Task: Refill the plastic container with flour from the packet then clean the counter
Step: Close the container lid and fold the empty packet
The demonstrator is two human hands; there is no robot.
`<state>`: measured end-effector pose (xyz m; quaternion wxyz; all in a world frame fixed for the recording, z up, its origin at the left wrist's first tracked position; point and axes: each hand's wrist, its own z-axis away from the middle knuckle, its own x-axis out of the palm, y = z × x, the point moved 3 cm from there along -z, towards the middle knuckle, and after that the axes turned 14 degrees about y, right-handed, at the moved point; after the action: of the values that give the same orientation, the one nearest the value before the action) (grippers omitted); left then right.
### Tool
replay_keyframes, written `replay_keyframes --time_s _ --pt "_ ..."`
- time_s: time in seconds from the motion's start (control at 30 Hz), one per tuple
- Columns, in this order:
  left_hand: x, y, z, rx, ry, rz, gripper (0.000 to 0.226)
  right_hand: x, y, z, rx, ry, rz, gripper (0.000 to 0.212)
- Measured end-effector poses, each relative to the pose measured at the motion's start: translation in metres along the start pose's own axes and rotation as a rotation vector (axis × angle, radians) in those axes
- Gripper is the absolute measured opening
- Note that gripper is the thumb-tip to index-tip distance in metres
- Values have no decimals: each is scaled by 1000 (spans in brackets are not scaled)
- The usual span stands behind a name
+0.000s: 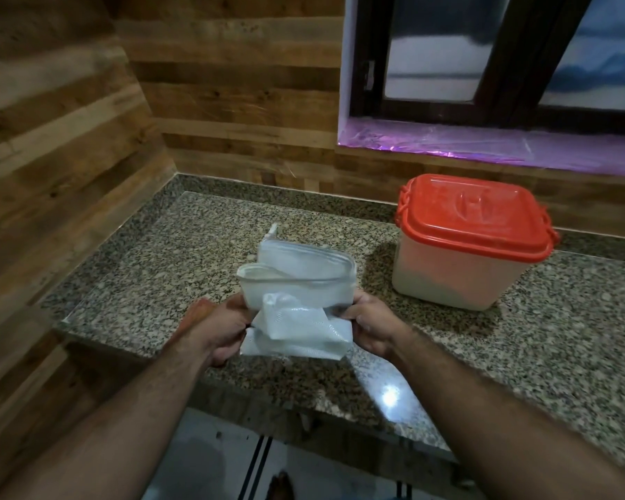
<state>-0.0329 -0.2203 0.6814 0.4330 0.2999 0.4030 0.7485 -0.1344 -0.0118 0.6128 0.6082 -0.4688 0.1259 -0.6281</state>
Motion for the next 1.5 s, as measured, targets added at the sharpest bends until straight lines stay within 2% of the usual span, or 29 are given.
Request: replay_keyframes --time_s 0.07,0.17,0.23,0.3,0.33,0.4,0.43,0.47,0.53,0.6,0.7,0.77,0.8,0.83,0.87,0.93,1.0,1.1,1.13,1.2,1.27,1.33,1.43,1.5 --pt "8 8 11 35 83 58 49 0 -1 -4 8 -9 -127 51" --pt "12 15 15 -28 189 197 28 -2 -4 -2 32 -140 -339 54" --pt "11 13 9 -120 246 337 22 -2 -5 -1 -23 -235 -264 73" --pt "11 3 0 -214 246 450 13 4 -5 -4 -98 -254 -139 87" --pt "14 -2 -3 -247 223 492 10 8 -4 -8 -126 -196 -94 93" --pt "16 -17 -10 -272 218 476 38 15 -6 -11 -163 7 -114 97" --pt "18 -21 -11 -293 202 447 46 16 -6 -11 -164 101 -181 91" --pt "20 -26 -11 -315 171 416 44 18 -7 -10 -157 166 -265 83" --pt "22 -32 -6 -302 132 349 36 21 -9 -8 -142 237 -379 72" --pt "16 -34 -2 -217 123 321 27 22 -11 -5 -147 275 -390 63" --pt "-7 -30 9 -79 91 367 41 22 -13 2 -151 299 -348 54" --pt "-29 -28 9 98 110 123 83 25 -10 9 -150 315 -288 46" --pt "-39 -27 9 203 157 -110 109 28 -6 12 -144 327 -255 43" --pt "-46 -24 12 308 214 -339 126 32 -1 15 -139 320 -216 42" --pt "-47 -20 19 397 236 -509 133 38 5 17 -128 299 -181 44" --pt "-50 -13 32 468 217 -623 132 52 20 22 -94 218 -138 48" --pt "-56 -7 42 441 162 -502 119 65 33 29 -48 130 -148 49" --pt "-88 -15 58 324 196 -145 113 88 51 38 29 -28 -214 62" --pt "-102 -23 67 288 216 -27 103 100 57 42 56 -87 -221 64" --pt "-120 -38 90 213 193 179 66 127 71 52 92 -223 -202 63" --pt "-136 -57 110 128 186 385 51 157 85 63 122 -335 -149 62" --pt "-154 -71 121 117 228 565 55 185 100 71 141 -401 -91 59" --pt "-185 -84 136 186 321 715 87 221 124 81 183 -481 -54 64" --pt "-213 -94 145 236 405 756 94 240 145 82 226 -487 -21 54"
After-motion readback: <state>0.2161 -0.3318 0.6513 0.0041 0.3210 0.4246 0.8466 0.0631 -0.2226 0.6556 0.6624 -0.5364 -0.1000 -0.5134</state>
